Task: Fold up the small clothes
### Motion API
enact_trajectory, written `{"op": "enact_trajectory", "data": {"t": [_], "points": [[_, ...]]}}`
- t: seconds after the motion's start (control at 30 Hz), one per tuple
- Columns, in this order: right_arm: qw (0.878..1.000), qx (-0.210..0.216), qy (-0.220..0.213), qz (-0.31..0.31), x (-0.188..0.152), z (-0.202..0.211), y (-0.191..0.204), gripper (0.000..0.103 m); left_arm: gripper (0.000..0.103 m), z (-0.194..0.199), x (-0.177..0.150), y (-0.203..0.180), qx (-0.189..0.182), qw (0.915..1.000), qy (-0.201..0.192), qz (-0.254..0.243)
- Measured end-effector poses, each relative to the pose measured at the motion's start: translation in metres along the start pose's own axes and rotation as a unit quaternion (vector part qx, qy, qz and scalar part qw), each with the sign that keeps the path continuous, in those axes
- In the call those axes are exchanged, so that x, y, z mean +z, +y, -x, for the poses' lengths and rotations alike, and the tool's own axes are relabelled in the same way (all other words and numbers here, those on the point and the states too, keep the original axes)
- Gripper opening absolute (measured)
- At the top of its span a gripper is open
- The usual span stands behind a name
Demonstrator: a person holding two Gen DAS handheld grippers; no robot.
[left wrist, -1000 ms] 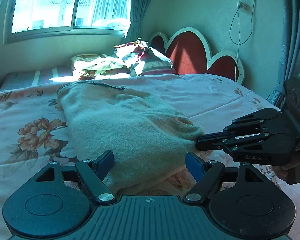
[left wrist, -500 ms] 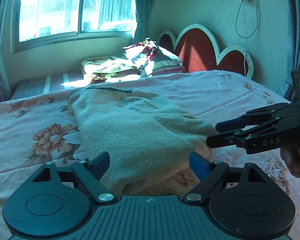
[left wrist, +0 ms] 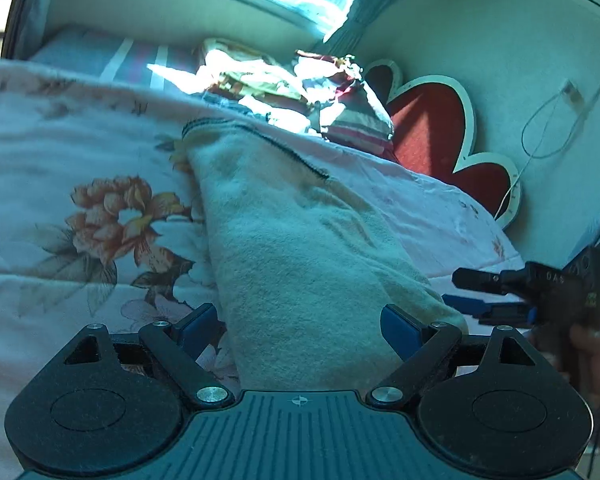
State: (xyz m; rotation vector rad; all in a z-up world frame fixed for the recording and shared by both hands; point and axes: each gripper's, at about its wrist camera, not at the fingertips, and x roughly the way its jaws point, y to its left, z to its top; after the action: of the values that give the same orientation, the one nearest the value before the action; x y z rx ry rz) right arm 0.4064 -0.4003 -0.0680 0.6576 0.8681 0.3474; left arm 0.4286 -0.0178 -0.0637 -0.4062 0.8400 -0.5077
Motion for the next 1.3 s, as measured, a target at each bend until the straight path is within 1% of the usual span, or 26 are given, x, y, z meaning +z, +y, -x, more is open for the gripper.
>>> {"op": "enact_trajectory", "data": {"t": [0.03,0.1,0.13,0.17,0.23,0.33,0.4,0.57,0.6,0.63,0.67,0.7,0.73,0.77,0.8,0.83,0.87,0.9,0.93,0.97,1.03,1.1,1.2,1.3], "points": [[1.000,0.007,0.011,-0.021,0.003,-0.008,-0.009,0.065,0.088,-0.008,0.003,0.007,-0.011,0.9997,0.016,0.016],[0.997,0.034,0.027,-0.056,0.006,-0.020,-0.024,0.065,0.088,-0.021,0.006,0.016,-0.021,0.9986,0.032,0.037],[0.997,0.034,0.032,-0.060,0.007,-0.025,-0.028,0.065,0.083,-0.027,0.007,0.020,-0.023,0.9978,0.041,0.046],[0.997,0.028,0.037,-0.055,0.008,-0.030,-0.030,0.065,0.075,-0.034,0.007,0.023,-0.021,0.9971,0.050,0.053],[0.997,0.023,0.046,-0.050,0.009,-0.039,-0.032,0.065,0.075,-0.044,0.008,0.027,-0.030,0.9959,0.056,0.064],[0.996,0.042,0.054,-0.051,0.013,-0.049,-0.033,0.066,0.075,-0.055,0.011,0.029,-0.037,0.9951,0.057,0.072],[0.995,0.053,0.069,-0.050,0.018,-0.057,-0.032,0.066,0.075,-0.059,0.014,0.031,-0.043,0.9946,0.057,0.075],[0.995,0.044,0.092,0.002,0.027,-0.072,-0.012,0.065,0.075,-0.065,0.021,0.041,-0.067,0.9910,0.051,0.104],[0.995,0.044,0.092,0.015,0.027,-0.073,-0.009,0.061,0.075,-0.066,0.022,0.045,-0.071,0.9898,0.049,0.114],[0.995,0.038,0.088,0.029,0.027,-0.073,-0.006,0.044,0.075,-0.067,0.023,0.047,-0.074,0.9889,0.047,0.120],[0.995,0.037,0.087,0.035,0.026,-0.073,-0.006,0.035,0.074,-0.068,0.023,0.049,-0.077,0.9883,0.046,0.123],[0.996,0.033,0.077,0.038,0.024,-0.070,-0.007,0.031,0.070,-0.069,0.023,0.047,-0.069,0.9897,0.045,0.117],[0.996,0.018,0.061,0.054,0.023,-0.065,-0.004,0.028,0.061,-0.070,0.024,0.040,-0.050,0.9932,0.049,0.093],[0.995,0.002,0.046,0.084,0.018,-0.061,0.006,0.027,0.055,-0.071,0.026,0.029,-0.027,0.9965,0.051,0.061],[0.993,-0.017,0.033,0.116,0.011,-0.059,0.018,0.026,0.053,-0.071,0.029,0.016,-0.002,0.9983,0.054,0.023],[0.988,-0.041,0.021,0.149,0.005,-0.057,0.030,0.026,0.047,-0.071,0.032,0.005,0.013,0.9985,0.053,-0.004],[0.985,-0.055,0.013,0.161,0.001,-0.055,0.037,0.025,0.040,-0.069,0.035,-0.004,0.021,0.9982,0.049,-0.026],[0.985,-0.060,0.005,0.159,0.000,-0.052,0.041,0.024,0.038,-0.065,0.039,-0.011,0.021,0.9981,0.041,-0.040],[0.987,-0.056,-0.003,0.152,0.000,-0.048,0.044,0.024,0.036,-0.060,0.042,-0.015,0.014,0.9984,0.033,-0.044],[0.988,-0.049,-0.009,0.149,-0.001,-0.044,0.046,0.024,0.035,-0.054,0.045,-0.017,0.005,0.9986,0.027,-0.045],[0.987,-0.039,-0.014,0.154,-0.002,-0.035,0.057,0.024,0.035,-0.040,0.049,-0.025,0.006,0.9977,0.019,-0.065],[0.986,-0.029,-0.022,0.165,-0.002,-0.026,0.070,0.024,0.035,-0.026,0.052,-0.027,0.002,0.9973,0.014,-0.072],[0.984,-0.015,-0.026,0.174,-0.009,-0.021,0.096,0.024,0.035,0.006,0.055,-0.024,0.008,0.9970,0.005,-0.076],[0.982,-0.003,-0.026,0.189,-0.025,-0.025,0.124,0.024,0.035,0.049,0.051,-0.008,0.025,0.9958,0.002,-0.088]]}}
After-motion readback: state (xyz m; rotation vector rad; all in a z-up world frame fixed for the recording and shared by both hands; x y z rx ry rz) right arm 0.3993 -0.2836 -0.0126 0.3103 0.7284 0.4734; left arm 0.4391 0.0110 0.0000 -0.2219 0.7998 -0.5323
